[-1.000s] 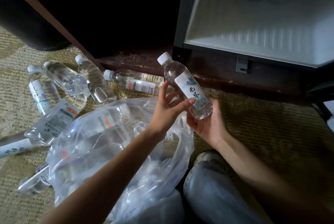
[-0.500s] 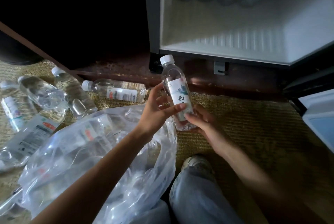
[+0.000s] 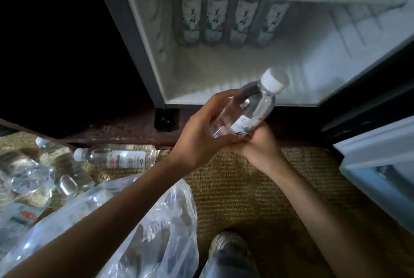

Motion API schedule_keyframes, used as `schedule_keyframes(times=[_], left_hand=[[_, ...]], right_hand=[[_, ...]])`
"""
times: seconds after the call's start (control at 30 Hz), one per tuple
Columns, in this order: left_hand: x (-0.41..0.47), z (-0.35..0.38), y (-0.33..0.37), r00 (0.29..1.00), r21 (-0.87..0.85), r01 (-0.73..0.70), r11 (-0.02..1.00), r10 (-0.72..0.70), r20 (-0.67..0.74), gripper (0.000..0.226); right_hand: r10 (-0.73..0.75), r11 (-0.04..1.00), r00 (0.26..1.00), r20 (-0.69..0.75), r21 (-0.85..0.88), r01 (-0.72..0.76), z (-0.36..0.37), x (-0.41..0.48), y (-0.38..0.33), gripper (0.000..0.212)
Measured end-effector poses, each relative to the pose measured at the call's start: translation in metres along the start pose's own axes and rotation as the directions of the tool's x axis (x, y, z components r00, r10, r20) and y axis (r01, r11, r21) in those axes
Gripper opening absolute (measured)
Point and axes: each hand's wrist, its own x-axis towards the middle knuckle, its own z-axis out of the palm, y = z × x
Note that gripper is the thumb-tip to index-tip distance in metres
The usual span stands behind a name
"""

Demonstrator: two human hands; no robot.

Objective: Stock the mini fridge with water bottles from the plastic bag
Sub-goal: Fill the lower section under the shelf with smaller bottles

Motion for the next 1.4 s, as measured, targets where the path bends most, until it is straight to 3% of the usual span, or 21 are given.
schedule_keyframes(times=[0.1, 0.2, 0.3, 0.4, 0.53, 0.63, 0.77, 0.9, 0.97, 1.07, 1.3, 1.4], left_hand=[[0.024, 0.011, 0.007, 0.998, -0.032, -0.066, 0.997, 0.067, 0.009, 0.073], [0.044, 0.028, 0.005, 0.994, -0.039, -0.086, 0.996, 0.083, -0.071, 0.065], [0.064, 0.045, 0.008, 0.993, -0.063, -0.048, 0.997, 0.041, -0.111, 0.051], [0.083, 0.054, 0.014, 0.998, -0.074, 0.006, 0.997, -0.01, -0.057, 0.044], [0.089, 0.065, 0.011, 0.995, -0.059, 0.074, 0.996, -0.07, 0.071, 0.065], [0.088, 0.071, 0.008, 0.989, -0.097, 0.109, 0.989, -0.098, 0.115, 0.077], [0.09, 0.083, 0.017, 0.985, -0.13, 0.129, 0.983, -0.112, 0.129, 0.081], [0.087, 0.088, 0.02, 0.981, -0.178, 0.16, 0.971, -0.137, 0.137, 0.079], [0.085, 0.089, 0.018, 0.977, -0.191, 0.167, 0.967, -0.137, 0.161, 0.079], [0.087, 0.093, 0.018, 0.976, -0.21, 0.184, 0.96, -0.153, 0.157, 0.08], [0.126, 0.098, 0.026, 0.981, -0.177, 0.165, 0.97, -0.144, 0.128, 0.079], [0.147, 0.1, 0.033, 0.983, -0.178, 0.167, 0.97, -0.15, 0.105, 0.075]], right_hand=[[-0.122, 0.991, 0.983, -0.137, -0.078, 0.112, -0.015, 0.01, -0.009, 0.05], [-0.194, 0.98, 0.948, -0.251, -0.087, 0.177, -0.033, 0.023, -0.017, 0.05], [-0.194, 0.981, 0.925, -0.325, -0.06, 0.185, -0.053, 0.041, -0.019, 0.066], [-0.184, 0.983, 0.908, -0.377, -0.067, 0.171, -0.075, 0.054, -0.016, 0.079], [-0.165, 0.971, 0.917, -0.363, -0.225, 0.086, -0.101, 0.066, -0.015, 0.068], [-0.165, 0.968, 0.931, -0.325, -0.232, 0.091, -0.108, 0.074, -0.018, 0.082], [-0.206, 0.967, 0.854, -0.478, -0.236, 0.101, -0.101, 0.077, -0.017, 0.087], [-0.098, 0.988, 0.78, -0.618, 0.034, 0.151, -0.083, 0.042, -0.02, 0.065], [-0.059, 0.963, 0.796, -0.603, 0.176, 0.205, -0.067, 0.023, -0.016, 0.05], [-0.051, 0.899, 0.822, -0.567, 0.333, 0.286, -0.055, 0.021, -0.012, 0.046], [0.027, 0.882, 0.831, -0.556, 0.404, 0.242, -0.079, 0.073, -0.025, 0.037], [0.012, 0.866, 0.847, -0.531, 0.429, 0.257, -0.085, 0.095, -0.03, 0.047]])
